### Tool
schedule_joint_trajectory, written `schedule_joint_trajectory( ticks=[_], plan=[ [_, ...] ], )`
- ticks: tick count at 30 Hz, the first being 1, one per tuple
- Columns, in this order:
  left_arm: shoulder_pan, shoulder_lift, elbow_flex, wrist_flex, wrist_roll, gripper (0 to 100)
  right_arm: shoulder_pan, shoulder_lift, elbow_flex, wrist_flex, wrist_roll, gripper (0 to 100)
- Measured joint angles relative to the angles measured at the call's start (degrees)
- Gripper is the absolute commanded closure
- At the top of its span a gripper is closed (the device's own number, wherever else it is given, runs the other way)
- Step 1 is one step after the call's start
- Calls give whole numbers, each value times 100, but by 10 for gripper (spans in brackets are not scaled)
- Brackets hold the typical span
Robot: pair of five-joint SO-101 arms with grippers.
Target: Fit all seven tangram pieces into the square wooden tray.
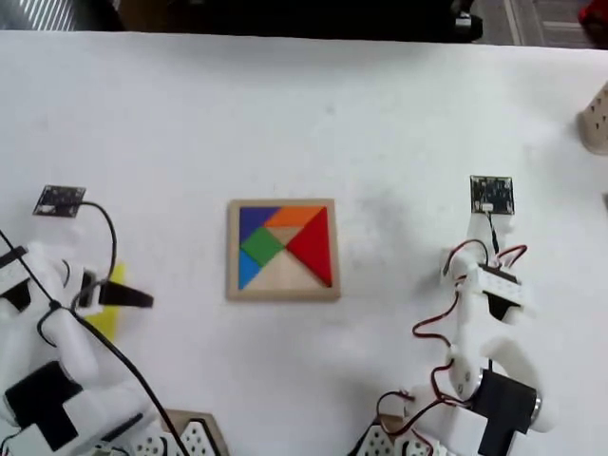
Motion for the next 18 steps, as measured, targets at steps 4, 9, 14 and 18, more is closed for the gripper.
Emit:
schedule_joint_trajectory(
  ticks=[4,9,14,18],
  plan=[
    [-26,299,0,-325,0,495,0,0,0,0,0,981],
    [-132,369,26,-360,-220,496,0,0,0,0,0,981],
    [-141,510,18,-413,-299,596,0,0,0,0,0,981],
    [-97,738,-44,-527,-299,614,0,0,0,0,0,981]
  ],
)
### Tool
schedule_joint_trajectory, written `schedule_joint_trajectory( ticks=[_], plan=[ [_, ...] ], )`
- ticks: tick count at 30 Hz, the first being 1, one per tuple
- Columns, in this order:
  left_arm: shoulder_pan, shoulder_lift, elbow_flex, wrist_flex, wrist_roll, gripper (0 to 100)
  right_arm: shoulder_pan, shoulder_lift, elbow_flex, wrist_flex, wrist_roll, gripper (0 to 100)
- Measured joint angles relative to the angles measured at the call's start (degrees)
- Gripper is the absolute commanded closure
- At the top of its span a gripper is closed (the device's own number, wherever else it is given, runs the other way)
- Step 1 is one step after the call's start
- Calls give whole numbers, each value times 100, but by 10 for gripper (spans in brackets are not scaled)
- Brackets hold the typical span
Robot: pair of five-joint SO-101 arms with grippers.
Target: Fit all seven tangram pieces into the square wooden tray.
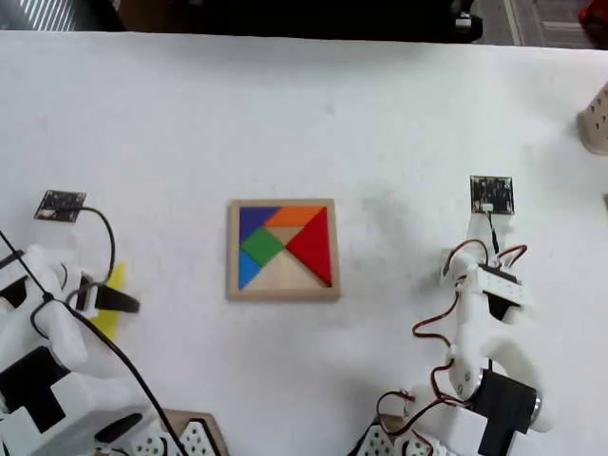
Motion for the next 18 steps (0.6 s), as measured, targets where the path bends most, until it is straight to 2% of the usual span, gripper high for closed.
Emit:
schedule_joint_trajectory(
  ticks=[10,16,18],
  plan=[
    [18,123,9,-158,9,631,0,0,0,0,0,981],
    [18,123,9,-158,185,789,0,0,0,0,0,981],
    [79,123,35,-149,202,810,0,0,0,0,0,981]
  ],
)
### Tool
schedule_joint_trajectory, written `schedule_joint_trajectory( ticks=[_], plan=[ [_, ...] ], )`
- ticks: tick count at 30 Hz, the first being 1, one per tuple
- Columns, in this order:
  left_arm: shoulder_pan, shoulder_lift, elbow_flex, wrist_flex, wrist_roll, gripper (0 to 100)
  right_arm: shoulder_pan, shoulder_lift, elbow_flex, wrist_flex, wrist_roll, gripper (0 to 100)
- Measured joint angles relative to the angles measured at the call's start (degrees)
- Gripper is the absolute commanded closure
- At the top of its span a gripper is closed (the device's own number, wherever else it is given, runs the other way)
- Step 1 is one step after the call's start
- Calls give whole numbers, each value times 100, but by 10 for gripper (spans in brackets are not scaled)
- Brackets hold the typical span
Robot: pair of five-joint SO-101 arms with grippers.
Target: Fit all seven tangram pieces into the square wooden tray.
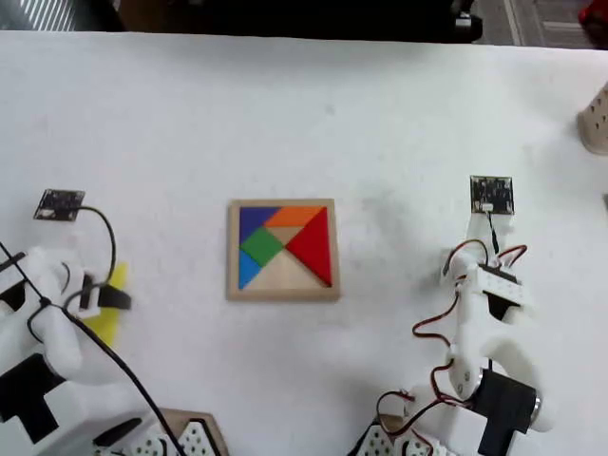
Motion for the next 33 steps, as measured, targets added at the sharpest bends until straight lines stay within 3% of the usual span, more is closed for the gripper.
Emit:
schedule_joint_trajectory(
  ticks=[15,19,25,33],
  plan=[
    [18,-9,-70,290,35,774,0,0,0,0,0,981],
    [18,35,-448,844,53,774,0,0,0,0,0,981],
    [-220,404,-1160,2479,70,774,0,0,0,0,0,981],
    [-281,422,-1292,2857,97,773,0,0,0,0,0,981]
  ],
)
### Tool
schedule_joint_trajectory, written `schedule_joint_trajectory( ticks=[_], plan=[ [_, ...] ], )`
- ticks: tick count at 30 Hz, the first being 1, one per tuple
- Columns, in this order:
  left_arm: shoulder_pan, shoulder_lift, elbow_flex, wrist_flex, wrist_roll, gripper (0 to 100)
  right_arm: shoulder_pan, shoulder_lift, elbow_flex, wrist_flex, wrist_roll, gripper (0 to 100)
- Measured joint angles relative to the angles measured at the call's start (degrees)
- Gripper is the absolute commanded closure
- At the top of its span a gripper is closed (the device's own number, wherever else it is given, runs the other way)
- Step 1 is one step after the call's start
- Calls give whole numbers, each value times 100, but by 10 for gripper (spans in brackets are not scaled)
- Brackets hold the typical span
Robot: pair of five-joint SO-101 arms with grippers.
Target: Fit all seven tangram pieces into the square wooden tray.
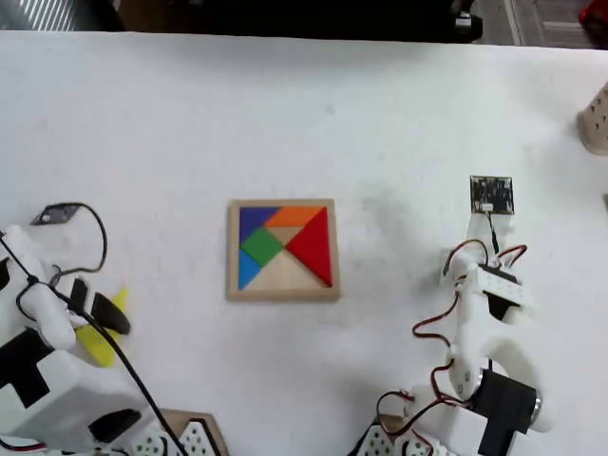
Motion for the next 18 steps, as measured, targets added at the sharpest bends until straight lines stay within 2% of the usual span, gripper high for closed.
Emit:
schedule_joint_trajectory(
  ticks=[6,14,18],
  plan=[
    [0,0,-26,0,9,771,0,0,0,0,0,981],
    [18,9,-941,369,765,771,0,0,0,0,0,981],
    [352,9,-1319,642,1029,771,0,0,0,0,0,981]
  ],
)
